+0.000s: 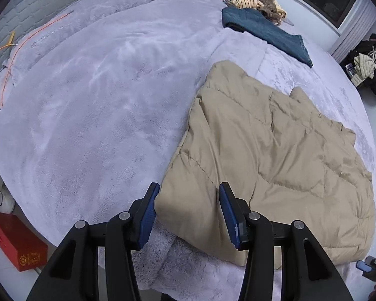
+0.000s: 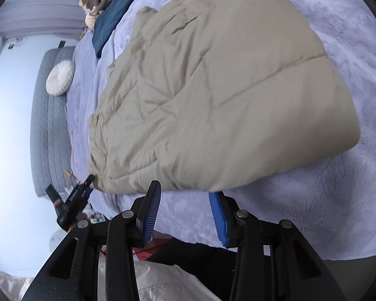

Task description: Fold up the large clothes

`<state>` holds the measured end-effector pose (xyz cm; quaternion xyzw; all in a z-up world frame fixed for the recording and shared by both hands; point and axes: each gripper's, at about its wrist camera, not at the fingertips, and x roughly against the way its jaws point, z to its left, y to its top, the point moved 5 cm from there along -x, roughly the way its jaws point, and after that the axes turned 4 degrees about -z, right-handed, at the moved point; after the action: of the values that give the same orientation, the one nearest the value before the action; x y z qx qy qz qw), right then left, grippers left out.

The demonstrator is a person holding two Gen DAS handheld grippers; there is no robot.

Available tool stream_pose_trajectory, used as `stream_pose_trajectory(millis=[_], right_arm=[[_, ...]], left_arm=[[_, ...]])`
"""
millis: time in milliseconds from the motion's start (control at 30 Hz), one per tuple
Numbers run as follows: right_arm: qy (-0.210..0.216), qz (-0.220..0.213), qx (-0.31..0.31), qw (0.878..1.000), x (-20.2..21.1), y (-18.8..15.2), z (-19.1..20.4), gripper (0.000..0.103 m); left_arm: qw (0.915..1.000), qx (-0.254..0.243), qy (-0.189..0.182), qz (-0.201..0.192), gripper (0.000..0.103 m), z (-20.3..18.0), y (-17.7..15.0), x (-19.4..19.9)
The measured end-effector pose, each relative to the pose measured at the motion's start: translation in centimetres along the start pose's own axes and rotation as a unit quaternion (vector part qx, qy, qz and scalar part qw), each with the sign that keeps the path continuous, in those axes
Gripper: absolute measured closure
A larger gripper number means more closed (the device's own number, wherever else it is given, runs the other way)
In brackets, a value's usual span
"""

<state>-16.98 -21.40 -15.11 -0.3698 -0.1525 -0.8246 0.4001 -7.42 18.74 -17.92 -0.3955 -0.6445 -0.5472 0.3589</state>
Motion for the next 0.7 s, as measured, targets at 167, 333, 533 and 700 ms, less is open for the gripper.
stream_pose_trajectory(millis=[167,333,533,700], right_arm=[[-0.019,-0.016,0.033,0.999,0.5,-1.8,1.4,0.060],[-0.115,-0.056,0.033,0.991,0.5,-0.5,-0.5,0.060],[-0.127,-0.051,-0.012,0.990,0.4,0.2,-2.3,0.057],[-0.111,-0.059,0.018,0.992,2.0,-0.1,-1.5,0.042]], left_arm=[[0.9978,0.006,0.014,0.064,0.046,0.3,-1.0,-4.4],[0.9961,0.013,0.035,0.080,0.032,1.0,-0.8,-3.9],[0.9966,-0.012,0.027,0.077,0.032,-0.9,-0.9,0.0],[0.9968,-0.041,0.001,0.069,0.032,-4.0,-0.9,3.0]])
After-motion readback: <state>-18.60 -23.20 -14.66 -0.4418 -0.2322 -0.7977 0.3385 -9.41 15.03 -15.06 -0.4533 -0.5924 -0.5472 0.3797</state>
